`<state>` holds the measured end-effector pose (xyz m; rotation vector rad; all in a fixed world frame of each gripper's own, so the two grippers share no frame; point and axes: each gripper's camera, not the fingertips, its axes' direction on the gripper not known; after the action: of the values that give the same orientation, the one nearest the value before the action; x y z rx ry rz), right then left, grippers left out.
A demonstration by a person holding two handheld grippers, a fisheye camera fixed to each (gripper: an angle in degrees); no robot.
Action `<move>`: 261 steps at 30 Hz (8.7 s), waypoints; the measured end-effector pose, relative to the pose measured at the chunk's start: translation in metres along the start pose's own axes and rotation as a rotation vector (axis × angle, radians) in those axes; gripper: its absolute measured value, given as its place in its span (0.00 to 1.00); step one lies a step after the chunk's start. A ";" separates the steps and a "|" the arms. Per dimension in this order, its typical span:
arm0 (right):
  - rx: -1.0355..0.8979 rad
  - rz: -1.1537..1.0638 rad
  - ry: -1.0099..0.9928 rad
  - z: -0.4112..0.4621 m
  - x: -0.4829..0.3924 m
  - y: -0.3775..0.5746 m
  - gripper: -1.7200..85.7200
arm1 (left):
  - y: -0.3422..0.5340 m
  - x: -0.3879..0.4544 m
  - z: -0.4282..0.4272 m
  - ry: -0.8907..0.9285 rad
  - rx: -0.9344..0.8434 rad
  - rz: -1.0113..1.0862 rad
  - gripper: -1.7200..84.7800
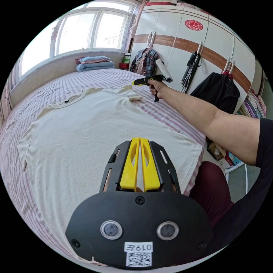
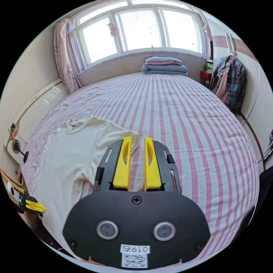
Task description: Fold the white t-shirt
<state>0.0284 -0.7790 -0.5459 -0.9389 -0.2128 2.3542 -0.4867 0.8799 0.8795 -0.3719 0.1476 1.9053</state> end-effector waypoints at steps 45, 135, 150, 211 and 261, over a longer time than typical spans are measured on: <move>-0.145 0.365 -0.190 0.023 0.139 -0.080 0.09 | 0.012 -0.145 -0.083 -0.005 0.000 -0.005 0.03; -0.239 0.142 -0.432 0.007 0.169 -0.128 0.15 | -0.235 0.109 0.143 -0.276 -0.064 0.816 0.04; -0.256 0.095 -0.476 0.015 0.164 -0.128 0.03 | -0.256 0.116 0.158 -0.269 -0.058 0.762 0.03; -0.291 -0.087 -0.165 0.012 0.047 -0.144 0.10 | -0.269 0.198 0.176 -0.470 -0.190 0.656 0.03; -0.365 -0.161 -0.149 0.018 0.059 -0.155 0.02 | -0.236 0.171 0.202 -0.511 -0.104 0.745 0.03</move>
<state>0.0541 -0.6181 -0.5121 -0.8715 -0.7691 2.2760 -0.3589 1.1733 1.0325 0.1441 -0.1839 2.6840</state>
